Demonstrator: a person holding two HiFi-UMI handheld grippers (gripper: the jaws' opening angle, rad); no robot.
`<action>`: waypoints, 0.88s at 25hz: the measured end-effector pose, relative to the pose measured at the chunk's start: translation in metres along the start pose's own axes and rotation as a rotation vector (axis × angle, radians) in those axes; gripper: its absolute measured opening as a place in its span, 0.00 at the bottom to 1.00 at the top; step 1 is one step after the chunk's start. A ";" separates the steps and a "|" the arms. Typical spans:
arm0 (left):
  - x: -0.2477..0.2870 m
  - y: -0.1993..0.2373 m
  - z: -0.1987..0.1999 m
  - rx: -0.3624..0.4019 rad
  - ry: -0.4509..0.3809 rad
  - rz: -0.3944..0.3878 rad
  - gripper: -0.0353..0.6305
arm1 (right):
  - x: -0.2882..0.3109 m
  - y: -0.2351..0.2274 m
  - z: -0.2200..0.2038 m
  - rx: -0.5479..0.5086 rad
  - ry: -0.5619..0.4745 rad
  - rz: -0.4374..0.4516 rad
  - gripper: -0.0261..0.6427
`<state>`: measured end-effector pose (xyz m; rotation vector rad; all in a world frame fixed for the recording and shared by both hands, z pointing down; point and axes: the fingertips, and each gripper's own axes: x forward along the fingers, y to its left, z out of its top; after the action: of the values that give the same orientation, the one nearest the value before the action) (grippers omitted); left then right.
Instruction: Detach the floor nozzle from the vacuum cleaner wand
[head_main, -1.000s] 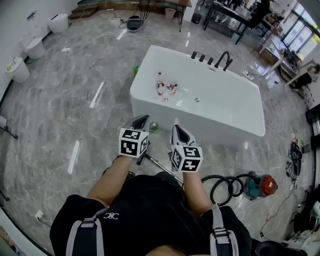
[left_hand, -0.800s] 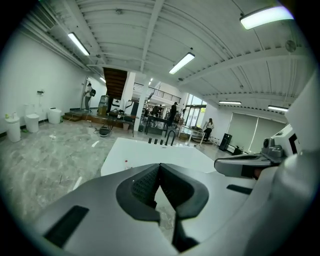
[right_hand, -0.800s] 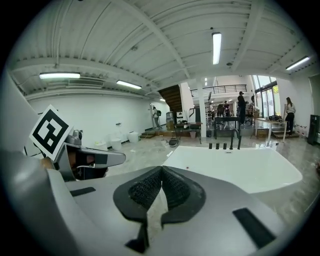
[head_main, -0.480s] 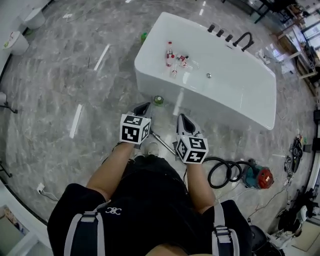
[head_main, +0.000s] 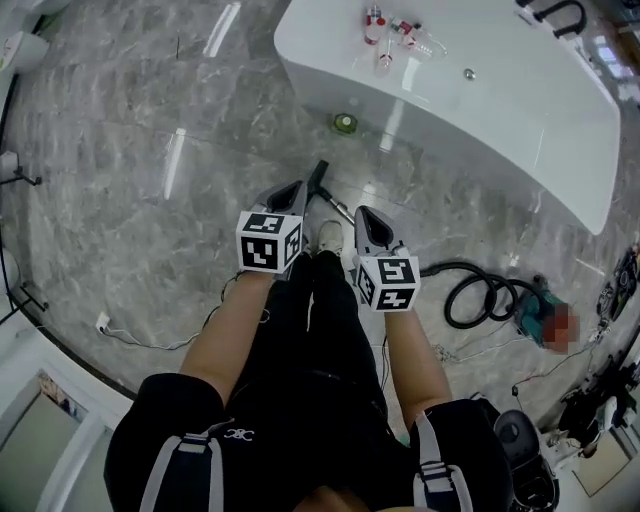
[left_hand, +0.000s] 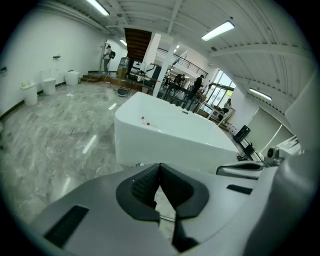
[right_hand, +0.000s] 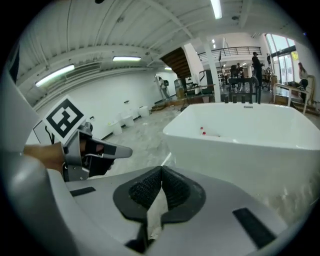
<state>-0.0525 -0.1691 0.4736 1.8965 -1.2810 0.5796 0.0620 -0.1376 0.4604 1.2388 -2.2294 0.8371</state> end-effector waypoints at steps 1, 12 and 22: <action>0.012 0.007 -0.016 -0.024 0.016 0.006 0.06 | 0.013 -0.003 -0.022 -0.005 0.032 0.016 0.06; 0.125 0.066 -0.169 -0.113 0.169 0.065 0.07 | 0.148 -0.041 -0.259 -0.181 0.304 0.194 0.06; 0.190 0.099 -0.278 -0.124 0.255 0.029 0.07 | 0.315 -0.140 -0.448 -0.391 0.602 0.040 0.30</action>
<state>-0.0562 -0.0781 0.8129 1.6464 -1.1524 0.7151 0.0697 -0.0693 1.0220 0.6494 -1.8079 0.6354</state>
